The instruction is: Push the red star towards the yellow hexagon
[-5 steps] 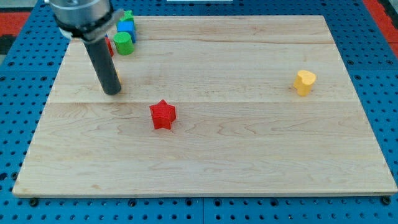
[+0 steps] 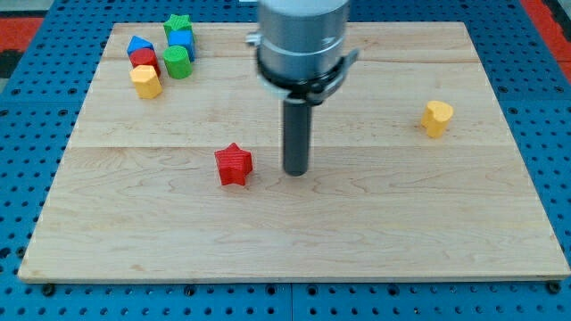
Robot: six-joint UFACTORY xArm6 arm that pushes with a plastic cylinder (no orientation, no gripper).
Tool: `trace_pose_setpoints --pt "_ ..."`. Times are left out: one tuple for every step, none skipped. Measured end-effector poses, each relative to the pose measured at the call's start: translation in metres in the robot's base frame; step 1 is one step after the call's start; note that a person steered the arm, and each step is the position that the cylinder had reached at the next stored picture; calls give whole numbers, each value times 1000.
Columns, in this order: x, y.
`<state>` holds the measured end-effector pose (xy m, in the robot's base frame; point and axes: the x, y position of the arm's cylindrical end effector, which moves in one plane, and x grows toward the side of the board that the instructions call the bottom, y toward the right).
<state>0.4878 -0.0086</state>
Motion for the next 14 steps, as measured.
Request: trace_pose_setpoints --pt "5 -8" --pt "5 -24" --pt "-10 -77" --pt "-7 -79" --pt "-7 -89" --pt "-7 -98" --pt "-9 -101" --pt "-12 -102" --pt "-14 -124" --pt "-14 -124" --pt "-14 -130" --pt "-20 -158" --pt "-58 -167" --pt "-117 -155"
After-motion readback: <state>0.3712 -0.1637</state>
